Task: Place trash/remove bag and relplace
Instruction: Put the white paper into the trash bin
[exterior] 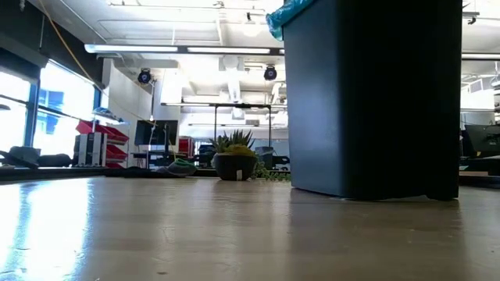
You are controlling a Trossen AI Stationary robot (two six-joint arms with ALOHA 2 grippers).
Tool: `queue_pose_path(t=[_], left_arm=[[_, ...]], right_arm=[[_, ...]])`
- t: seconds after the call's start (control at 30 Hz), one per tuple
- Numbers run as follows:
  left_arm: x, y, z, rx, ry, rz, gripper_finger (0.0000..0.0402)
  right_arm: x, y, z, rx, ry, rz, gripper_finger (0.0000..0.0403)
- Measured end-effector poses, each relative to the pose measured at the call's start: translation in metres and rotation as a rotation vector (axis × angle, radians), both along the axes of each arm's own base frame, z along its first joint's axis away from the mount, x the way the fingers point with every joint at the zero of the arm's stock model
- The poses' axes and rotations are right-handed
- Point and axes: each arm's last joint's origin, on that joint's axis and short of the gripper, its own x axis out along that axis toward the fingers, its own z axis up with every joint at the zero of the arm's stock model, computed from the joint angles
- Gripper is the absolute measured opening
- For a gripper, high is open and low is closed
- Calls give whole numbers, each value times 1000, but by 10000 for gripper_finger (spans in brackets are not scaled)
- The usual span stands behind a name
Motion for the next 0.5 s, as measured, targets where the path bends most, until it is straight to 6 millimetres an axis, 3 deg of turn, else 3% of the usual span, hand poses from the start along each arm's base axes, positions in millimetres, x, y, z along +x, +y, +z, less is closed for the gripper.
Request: queue_pose_path(t=[0.37,0.5], left_arm=[[-3,1,-4,20,37,7,158],[-4,2,-6,27,49,11,158]], right_arm=[[3,-64,5,118,111,-106,0],[3,-90,-3,144,160,-167,0]])
